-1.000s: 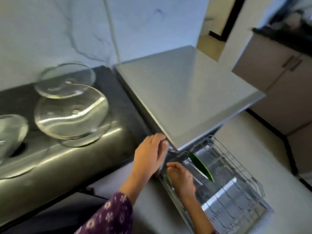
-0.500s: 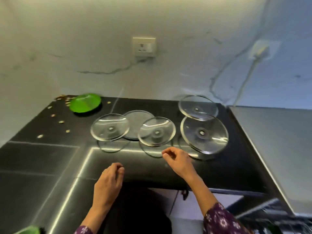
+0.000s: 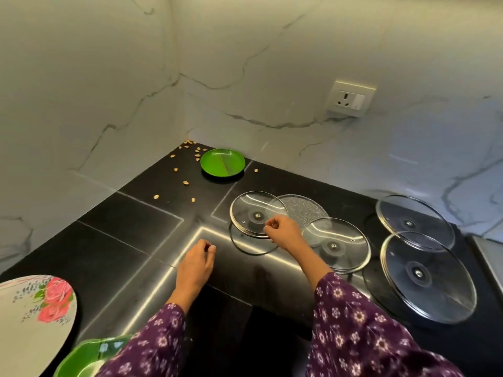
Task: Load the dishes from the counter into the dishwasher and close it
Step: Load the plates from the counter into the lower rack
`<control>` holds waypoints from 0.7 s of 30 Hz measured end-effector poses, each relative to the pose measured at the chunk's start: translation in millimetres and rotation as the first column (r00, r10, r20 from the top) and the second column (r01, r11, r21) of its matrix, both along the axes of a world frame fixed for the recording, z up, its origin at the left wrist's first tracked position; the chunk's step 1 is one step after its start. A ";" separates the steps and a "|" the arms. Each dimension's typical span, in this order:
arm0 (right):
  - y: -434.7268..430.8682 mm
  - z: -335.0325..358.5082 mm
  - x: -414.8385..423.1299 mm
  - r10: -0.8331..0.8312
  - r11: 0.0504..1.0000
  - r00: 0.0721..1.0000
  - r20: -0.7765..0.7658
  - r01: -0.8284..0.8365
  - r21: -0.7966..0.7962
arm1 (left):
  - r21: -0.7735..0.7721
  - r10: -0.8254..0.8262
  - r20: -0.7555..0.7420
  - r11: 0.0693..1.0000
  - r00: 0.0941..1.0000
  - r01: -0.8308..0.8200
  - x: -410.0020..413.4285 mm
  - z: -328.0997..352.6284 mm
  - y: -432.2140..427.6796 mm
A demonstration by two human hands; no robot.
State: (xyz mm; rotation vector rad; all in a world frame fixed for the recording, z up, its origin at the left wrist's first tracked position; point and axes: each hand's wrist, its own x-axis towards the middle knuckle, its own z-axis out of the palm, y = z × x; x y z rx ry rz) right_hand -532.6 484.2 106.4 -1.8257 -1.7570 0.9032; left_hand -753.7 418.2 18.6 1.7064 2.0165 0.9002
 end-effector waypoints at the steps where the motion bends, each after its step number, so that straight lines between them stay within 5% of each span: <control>1: 10.0 -0.5 -3.2 -0.014 1.000 1.000 0.005 0.014 0.009 | -0.008 0.006 0.022 1.000 1.000 -0.005 -0.4 -3.0 8.9; 10: 98.0 -1.9 -10.9 -0.056 0.997 0.992 0.114 0.049 0.064 | 0.028 -0.024 0.118 0.999 0.993 0.020 2.0 -16.4 104.5; 21: 244.4 -25.5 -74.4 -0.074 0.995 0.997 -0.024 0.072 -0.075 | 0.107 -0.056 0.135 0.993 0.989 0.042 0.2 -44.7 151.5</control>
